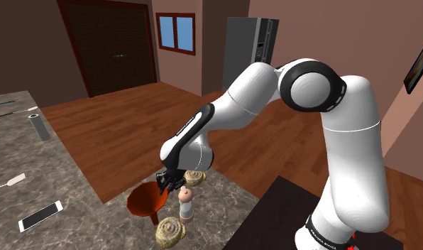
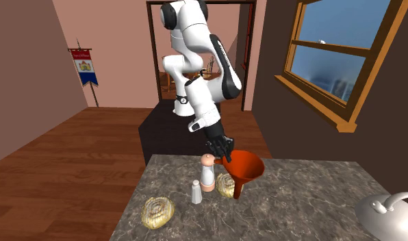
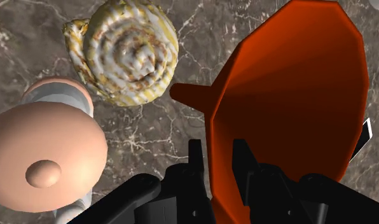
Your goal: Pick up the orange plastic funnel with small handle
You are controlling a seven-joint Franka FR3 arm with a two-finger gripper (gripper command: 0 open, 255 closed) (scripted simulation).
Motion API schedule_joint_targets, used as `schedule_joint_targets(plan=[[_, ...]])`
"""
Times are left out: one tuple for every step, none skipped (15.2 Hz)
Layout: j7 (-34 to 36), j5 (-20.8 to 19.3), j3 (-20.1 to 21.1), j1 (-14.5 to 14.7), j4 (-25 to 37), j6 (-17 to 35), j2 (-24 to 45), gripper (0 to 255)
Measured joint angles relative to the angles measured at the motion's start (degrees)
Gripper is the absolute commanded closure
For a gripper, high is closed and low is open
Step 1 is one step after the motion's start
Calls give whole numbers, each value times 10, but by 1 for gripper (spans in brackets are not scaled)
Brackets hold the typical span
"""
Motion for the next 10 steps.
schedule_joint_targets(plan=[[6, -4, -3, 2, -4, -5, -9, 255], [14, -11, -7, 5, -4, -10, -14, 255], [19, -15, -10, 6, -7, -15, -21, 255], [28, -22, -15, 9, -10, -22, -31, 255], [36, -28, -18, 13, -12, -26, -39, 255], [44, -33, -22, 15, -15, -31, -46, 255], [51, -38, -24, 17, -17, -35, -54, 255], [59, -46, -28, 19, -18, -42, -61, 255], [67, -52, -32, 22, -18, -47, -66, 255], [71, -56, -34, 23, -19, -50, -70, 255]])
